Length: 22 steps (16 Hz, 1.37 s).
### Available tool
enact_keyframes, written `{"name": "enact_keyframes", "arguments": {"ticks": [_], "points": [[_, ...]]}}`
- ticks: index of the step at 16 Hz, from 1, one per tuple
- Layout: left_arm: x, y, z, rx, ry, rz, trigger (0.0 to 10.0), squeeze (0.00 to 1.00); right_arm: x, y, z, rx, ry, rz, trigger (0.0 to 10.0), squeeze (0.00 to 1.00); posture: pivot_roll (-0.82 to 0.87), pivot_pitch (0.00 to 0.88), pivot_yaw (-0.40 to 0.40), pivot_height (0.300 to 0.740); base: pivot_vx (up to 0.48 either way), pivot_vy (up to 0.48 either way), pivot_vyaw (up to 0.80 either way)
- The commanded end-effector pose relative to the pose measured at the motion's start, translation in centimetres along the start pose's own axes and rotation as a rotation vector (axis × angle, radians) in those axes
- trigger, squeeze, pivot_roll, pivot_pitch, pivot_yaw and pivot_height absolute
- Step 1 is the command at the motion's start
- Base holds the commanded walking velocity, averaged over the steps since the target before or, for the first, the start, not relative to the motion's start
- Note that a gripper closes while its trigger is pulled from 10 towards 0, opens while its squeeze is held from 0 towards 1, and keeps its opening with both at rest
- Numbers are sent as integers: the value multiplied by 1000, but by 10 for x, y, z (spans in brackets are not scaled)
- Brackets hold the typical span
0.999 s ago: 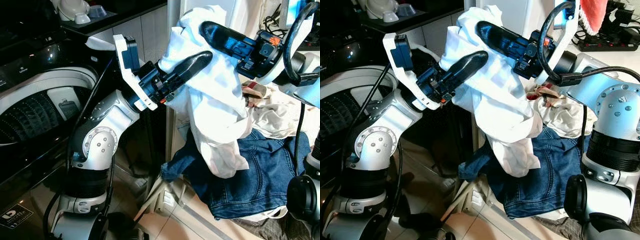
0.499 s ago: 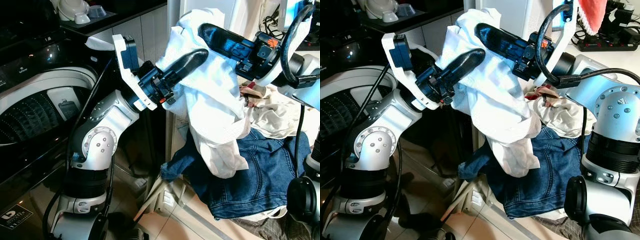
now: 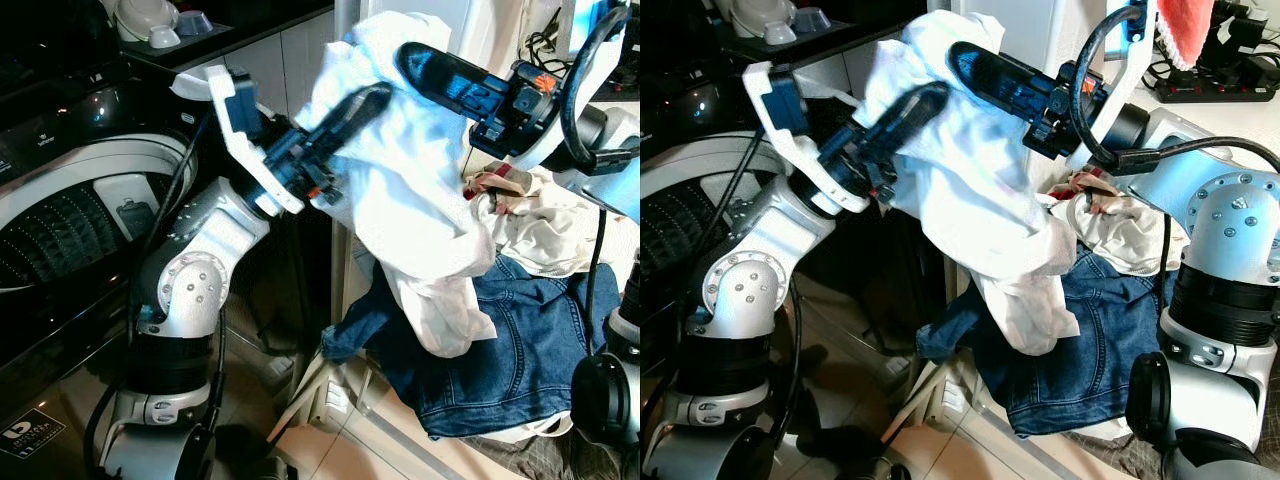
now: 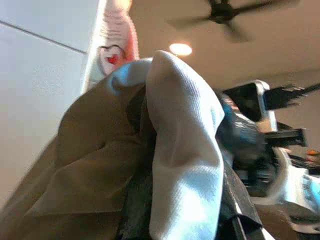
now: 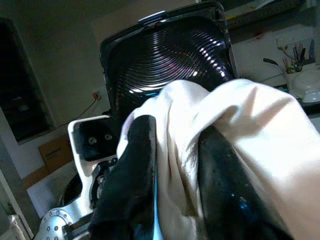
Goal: Clothes washing
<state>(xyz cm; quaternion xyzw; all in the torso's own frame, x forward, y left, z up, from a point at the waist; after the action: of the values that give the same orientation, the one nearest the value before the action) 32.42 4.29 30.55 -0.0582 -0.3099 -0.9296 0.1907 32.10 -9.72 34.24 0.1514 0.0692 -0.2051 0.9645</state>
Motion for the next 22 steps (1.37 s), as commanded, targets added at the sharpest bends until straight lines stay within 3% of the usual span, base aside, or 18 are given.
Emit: {"name": "enact_keyframes", "arguments": {"ticks": [1, 2, 3, 4, 5, 8, 10, 11, 12, 13, 14, 15, 17, 18, 19, 20, 21, 22], "points": [[-8, 0, 17, 26, 85, 31, 0, 0, 0, -1, 6, 24, -4, -1, 10000, 1000, -10, 0, 83, 740, 0, 0, 0], [-19, -4, 28, 30, 166, 81, 0, 0, 2, -1, 6, 17, -15, -17, 10000, 1000, -10, 0, 84, 740, 0, 0, 0], [-40, -10, 56, 71, 304, 192, 0, 0, 2, -1, 6, 15, -25, -21, 10000, 0, -8, 0, 83, 740, 0, 0, 0], [-40, -10, 56, 71, 304, 192, 0, 0, 2, -1, 6, 15, -25, -21, 10000, 0, -8, 0, 83, 740, 0, 0, 0], [-70, -23, 107, 132, 582, 408, 0, 0, -1, -1, 3, -2, -54, -13, 10000, 0, -6, 0, 82, 740, 0, 0, 0], [-80, -43, 174, 219, 930, 630, 0, 0, -8, 3, -5, -37, -82, 9, 10000, 0, -2, 0, 80, 740, 0, 0, 0], [-90, -56, 186, 177, 1087, 731, 0, 0, -9, 12, -15, -55, -81, 5, 10000, 0, -1, 0, 84, 740, 0, 0, 0], [-104, -73, 185, 76, 1252, 858, 0, 0, -5, 20, -26, -76, -86, -33, 10000, 0, -1, 0, 84, 740, 0, 0, 0], [-104, -73, 185, 76, 1252, 858, 0, 0, -5, 20, -26, -76, -86, -33, 10000, 0, -1, 0, 84, 740, 0, 0, 0], [-118, -110, 198, 24, 1501, 1103, 0, 0, -5, 29, -45, -126, -98, -57, 10000, 0, -2, 0, 88, 740, 0, 0, 0], [-124, -123, 199, -11, 1575, 1162, 0, 0, -7, 32, -54, -151, -101, -57, 10000, 0, -2, 0, 88, 740, 0, 0, 0], [-129, -131, 195, -42, 1607, 1190, 0, 0, -9, 34, -61, -171, -102, -53, 10000, 0, -2, 0, 88, 740, 0, 0, 0], [-155, -142, 164, -174, 1419, 1184, 0, 0, -14, 38, -75, -216, -106, -39, 10000, 0, -1, 0, 89, 740, 0, 0, 0], [-181, -158, 122, -320, 1160, 1214, 1176, 0, -16, 40, -88, -268, -112, -37, 10000, 0, -5, 0, 94, 740, 0, 0, 0], [-202, -186, 78, -494, 909, 1307, 10000, 0, -20, 38, -103, -347, -110, -26, 10000, 0, -8, 0, 96, 740, 0, 0, 0], [-204, -197, 74, -505, 874, 1372, 10000, 0, -23, 37, -106, -366, -113, -12, 10000, 0, -8, 0, 96, 740, 0, 0, 0], [-209, -220, 72, -519, 807, 1512, 10000, 0, -31, 35, -110, -376, -116, 26, 10000, 0, -8, 0, 94, 740, 0, 0, 0], [-211, -227, 71, -520, 778, 1552, 10000, 0, -34, 34, -111, -377, -118, 40, 10000, 0, -8, 0, 94, 740, 0, 0, 0]]}}
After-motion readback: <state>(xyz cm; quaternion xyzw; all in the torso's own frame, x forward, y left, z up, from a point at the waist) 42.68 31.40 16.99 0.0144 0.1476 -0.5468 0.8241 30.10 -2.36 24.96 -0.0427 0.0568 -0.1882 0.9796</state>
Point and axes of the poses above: a point about 5 cm out from each wrist's last joint towards the gripper, its own y axis pointing out of the wrist towards the gripper, its own z axis along the axis of the wrist's last joint, x = y × z, the point moved 6 cm from there along y, pointing out of the wrist towards the gripper, and after that the axes turned 4 degrees about -y, right-handed, at the moved point
